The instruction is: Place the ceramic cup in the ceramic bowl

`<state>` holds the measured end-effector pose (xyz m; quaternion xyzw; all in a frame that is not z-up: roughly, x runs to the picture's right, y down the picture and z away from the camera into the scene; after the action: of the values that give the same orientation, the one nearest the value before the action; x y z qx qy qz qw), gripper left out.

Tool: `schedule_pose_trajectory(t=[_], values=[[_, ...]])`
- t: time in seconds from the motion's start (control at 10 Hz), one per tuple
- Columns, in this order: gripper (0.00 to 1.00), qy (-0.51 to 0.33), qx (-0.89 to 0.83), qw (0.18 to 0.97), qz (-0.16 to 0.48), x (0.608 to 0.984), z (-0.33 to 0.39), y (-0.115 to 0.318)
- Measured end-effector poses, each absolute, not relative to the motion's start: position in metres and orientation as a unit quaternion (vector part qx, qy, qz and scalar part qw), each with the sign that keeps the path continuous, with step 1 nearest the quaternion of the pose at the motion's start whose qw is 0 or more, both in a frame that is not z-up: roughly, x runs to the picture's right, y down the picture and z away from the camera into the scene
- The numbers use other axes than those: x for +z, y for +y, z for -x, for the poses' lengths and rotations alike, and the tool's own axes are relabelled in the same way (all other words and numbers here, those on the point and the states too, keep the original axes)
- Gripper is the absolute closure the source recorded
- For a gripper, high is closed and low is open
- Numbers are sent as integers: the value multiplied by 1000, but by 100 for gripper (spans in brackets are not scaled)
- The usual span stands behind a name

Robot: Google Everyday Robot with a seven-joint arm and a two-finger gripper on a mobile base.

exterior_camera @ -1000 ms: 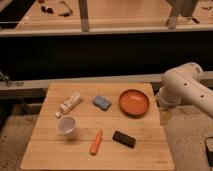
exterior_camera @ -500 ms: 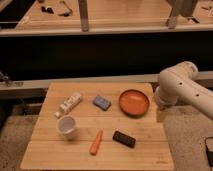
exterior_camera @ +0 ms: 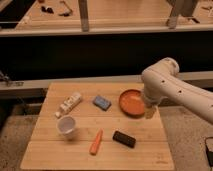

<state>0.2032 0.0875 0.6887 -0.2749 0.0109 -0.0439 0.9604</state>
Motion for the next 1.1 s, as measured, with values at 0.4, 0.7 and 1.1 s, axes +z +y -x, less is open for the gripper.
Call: schedule_pose_trajectory(t=[0.4,0.7,1.1], values=[[33,-7,-83,960,268,687,-139,81],[33,-19,-109,958,264,684,-122,74],[33,-32,-147,954,258,684,-72,69]])
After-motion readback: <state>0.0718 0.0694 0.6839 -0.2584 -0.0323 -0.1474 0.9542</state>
